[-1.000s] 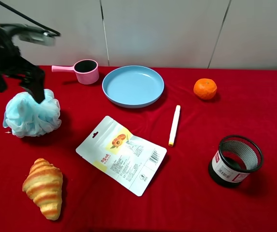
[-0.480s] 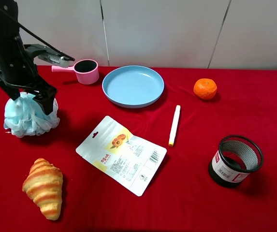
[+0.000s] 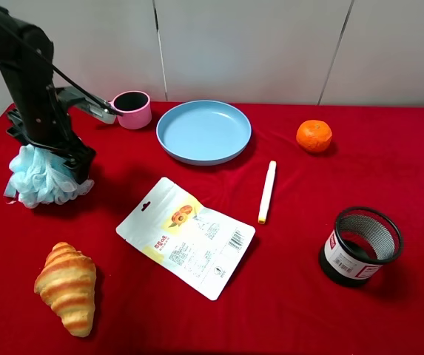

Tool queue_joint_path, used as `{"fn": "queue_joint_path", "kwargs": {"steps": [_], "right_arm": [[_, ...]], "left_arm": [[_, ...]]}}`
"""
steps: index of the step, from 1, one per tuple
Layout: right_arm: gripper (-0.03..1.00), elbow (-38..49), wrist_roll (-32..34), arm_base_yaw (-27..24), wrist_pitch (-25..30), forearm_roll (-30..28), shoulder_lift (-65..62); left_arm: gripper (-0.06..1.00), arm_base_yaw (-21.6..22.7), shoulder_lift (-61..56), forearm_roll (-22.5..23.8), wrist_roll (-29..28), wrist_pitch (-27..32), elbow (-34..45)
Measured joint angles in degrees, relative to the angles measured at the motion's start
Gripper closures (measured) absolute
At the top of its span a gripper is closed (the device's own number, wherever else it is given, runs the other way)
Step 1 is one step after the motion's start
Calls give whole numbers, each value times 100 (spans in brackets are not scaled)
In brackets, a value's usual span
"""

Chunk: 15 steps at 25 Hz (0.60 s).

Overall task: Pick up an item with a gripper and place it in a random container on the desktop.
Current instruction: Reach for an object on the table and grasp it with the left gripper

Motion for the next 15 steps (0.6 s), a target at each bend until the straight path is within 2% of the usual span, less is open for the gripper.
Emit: {"fn": "queue_joint_path", "kwargs": {"steps": [8,10,15], "right_arm": [[28,0,0,0,0,0,0],[28,0,0,0,0,0,0],[28,0,0,0,0,0,0]], "left_arm": [[4,0,402,107,-11,-122,-25],[9,0,443,135,-11,-134,-25],[33,0,457,177,-15,-168,-26]]}}
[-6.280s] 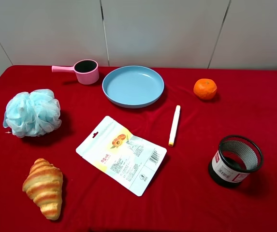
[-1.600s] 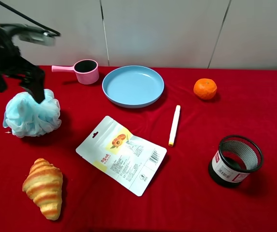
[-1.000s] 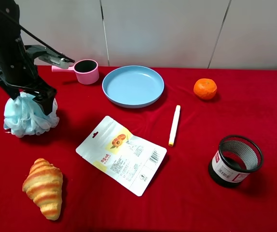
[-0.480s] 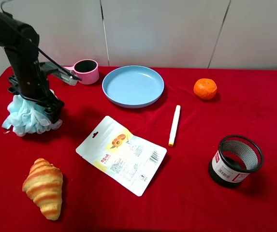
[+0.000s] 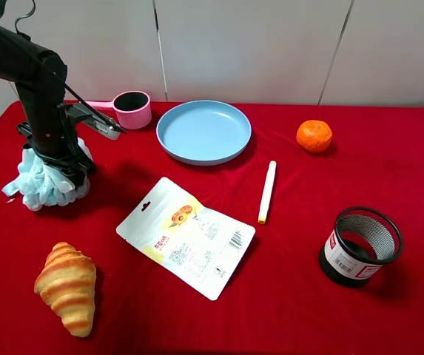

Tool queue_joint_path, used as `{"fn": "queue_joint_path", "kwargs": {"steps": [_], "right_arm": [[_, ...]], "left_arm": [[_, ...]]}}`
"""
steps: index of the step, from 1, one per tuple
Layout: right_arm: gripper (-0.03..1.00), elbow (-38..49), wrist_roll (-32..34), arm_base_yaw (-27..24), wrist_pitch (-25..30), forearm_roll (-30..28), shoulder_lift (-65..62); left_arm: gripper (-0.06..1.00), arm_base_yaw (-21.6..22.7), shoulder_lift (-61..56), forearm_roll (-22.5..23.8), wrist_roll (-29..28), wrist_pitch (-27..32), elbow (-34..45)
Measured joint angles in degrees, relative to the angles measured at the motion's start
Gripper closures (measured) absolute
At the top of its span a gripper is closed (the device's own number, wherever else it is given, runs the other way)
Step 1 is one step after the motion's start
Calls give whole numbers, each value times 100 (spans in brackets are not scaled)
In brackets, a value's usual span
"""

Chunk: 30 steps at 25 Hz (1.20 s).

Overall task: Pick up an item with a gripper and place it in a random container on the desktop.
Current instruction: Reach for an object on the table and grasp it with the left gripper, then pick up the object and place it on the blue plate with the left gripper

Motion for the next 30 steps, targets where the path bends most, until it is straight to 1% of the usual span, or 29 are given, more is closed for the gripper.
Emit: {"fn": "queue_joint_path", "kwargs": {"steps": [2,13,18,24,30], "right_arm": [[28,0,0,0,0,0,0],[28,0,0,0,0,0,0],[28,0,0,0,0,0,0],[28,0,0,0,0,0,0],[28,0,0,0,0,0,0]], "left_arm": [[35,0,0,0,0,-17,0],[36,0,-7,0,0,-31,0],[38,0,-138,-34,0,-6,0],[40,0,-411,-188,0,174,-5],[42,0,-730,-387,-9,512,-176]]}}
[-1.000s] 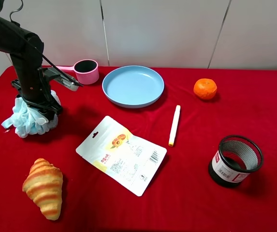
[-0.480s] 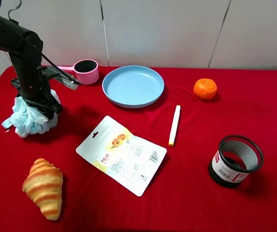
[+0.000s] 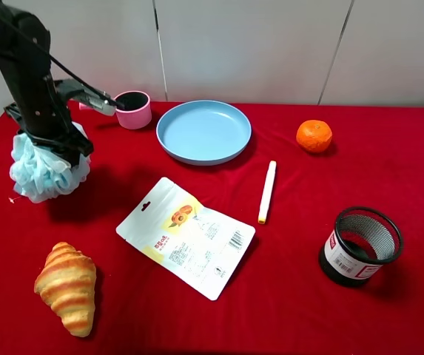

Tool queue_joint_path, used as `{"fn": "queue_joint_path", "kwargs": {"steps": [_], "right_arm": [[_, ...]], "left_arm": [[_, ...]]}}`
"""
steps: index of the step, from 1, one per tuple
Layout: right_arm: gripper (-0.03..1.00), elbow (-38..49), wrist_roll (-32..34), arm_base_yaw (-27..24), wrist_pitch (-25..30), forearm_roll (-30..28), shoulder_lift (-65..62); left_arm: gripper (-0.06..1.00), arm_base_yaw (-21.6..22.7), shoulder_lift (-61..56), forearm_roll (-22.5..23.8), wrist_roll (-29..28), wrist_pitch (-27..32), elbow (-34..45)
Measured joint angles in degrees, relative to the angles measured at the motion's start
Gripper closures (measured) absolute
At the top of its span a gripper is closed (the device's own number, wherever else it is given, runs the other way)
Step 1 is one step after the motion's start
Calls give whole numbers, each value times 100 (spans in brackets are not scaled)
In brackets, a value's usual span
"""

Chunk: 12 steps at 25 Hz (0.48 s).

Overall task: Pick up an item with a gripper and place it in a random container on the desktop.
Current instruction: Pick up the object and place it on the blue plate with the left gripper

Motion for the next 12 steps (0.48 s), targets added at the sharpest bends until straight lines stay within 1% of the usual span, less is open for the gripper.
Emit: {"fn": "queue_joint_path", "kwargs": {"steps": [6,12], "right_arm": [[28,0,0,0,0,0,0],[28,0,0,0,0,0,0]], "left_arm": [[42,0,-132,-314,0,491,-292],[43,0,-197,-755,-7,935,-678]]}}
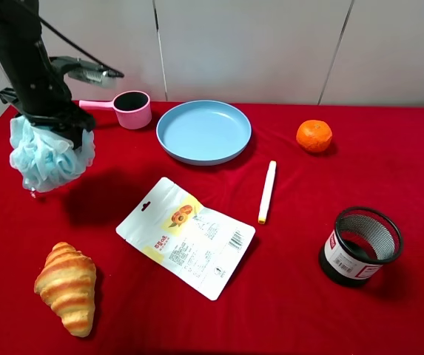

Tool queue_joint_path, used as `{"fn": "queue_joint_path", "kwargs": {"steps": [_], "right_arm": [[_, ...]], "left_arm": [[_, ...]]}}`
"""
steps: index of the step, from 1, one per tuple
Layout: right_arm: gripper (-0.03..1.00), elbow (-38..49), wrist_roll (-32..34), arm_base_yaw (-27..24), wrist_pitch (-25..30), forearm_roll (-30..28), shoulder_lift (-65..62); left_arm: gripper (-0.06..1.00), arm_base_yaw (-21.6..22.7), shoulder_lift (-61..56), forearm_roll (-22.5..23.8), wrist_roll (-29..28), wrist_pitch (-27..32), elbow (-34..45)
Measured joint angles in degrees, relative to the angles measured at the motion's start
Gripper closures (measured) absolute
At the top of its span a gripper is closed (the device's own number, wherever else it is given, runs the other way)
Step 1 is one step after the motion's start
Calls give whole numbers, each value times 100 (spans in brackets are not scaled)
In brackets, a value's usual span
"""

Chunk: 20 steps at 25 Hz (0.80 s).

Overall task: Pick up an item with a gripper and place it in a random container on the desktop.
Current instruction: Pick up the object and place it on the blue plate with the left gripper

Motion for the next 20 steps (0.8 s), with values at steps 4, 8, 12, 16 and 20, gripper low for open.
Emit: {"fn": "queue_joint_path", "kwargs": {"steps": [4,8,12,16,20], "right_arm": [[28,0,0,0,0,0,0],[28,0,0,0,0,0,0],[28,0,0,0,0,0,0],[28,0,0,0,0,0,0],[28,0,0,0,0,0,0]], "left_arm": [[44,-86,0,-187,-27,181,-296],[44,-361,0,-187,-122,221,-595],[44,-629,0,-192,-240,211,-917],[44,-858,0,-192,-370,75,-1250],[44,-1075,0,-192,-393,-240,-1473]]}}
